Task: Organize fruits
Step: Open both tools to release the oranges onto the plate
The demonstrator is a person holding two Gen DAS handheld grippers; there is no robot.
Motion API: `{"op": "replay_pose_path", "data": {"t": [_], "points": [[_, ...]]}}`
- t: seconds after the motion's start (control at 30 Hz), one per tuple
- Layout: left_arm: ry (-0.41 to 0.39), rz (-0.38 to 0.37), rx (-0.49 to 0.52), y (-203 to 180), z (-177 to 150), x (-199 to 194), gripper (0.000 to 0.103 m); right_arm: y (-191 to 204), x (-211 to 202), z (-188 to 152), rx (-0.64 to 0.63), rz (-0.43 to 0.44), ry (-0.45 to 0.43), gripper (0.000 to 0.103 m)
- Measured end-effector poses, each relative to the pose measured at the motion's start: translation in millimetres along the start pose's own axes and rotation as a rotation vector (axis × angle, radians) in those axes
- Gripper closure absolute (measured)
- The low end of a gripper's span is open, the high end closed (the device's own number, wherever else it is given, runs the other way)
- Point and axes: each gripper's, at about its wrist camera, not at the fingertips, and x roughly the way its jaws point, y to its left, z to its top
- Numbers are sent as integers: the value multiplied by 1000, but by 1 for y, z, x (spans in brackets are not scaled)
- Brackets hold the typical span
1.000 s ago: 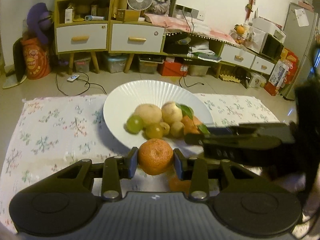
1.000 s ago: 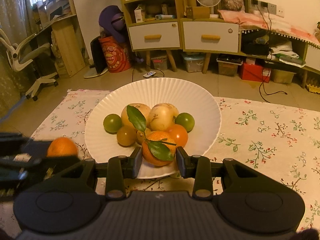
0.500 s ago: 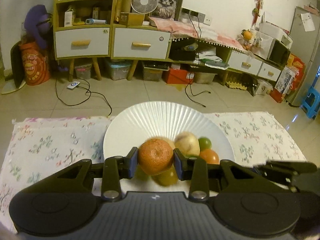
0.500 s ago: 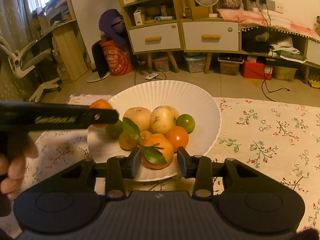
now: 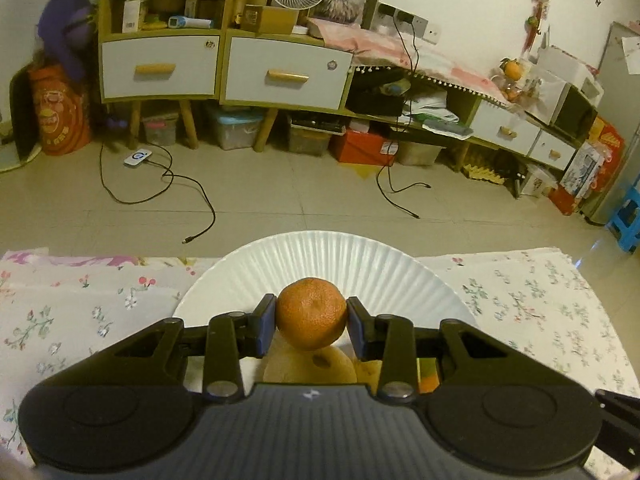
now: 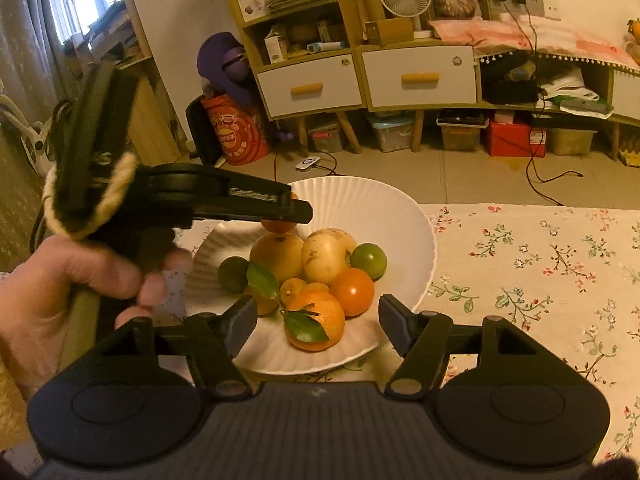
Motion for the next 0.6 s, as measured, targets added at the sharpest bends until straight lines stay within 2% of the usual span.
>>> {"op": "replay_pose_path", "data": {"t": [0.47, 0.6], "points": [[22, 15, 38, -13, 2, 19, 73, -11, 0, 1, 34, -26, -5, 33], [5, 22, 60, -14, 1, 18, 68, -11, -1, 0, 38, -26, -7, 31]]}}
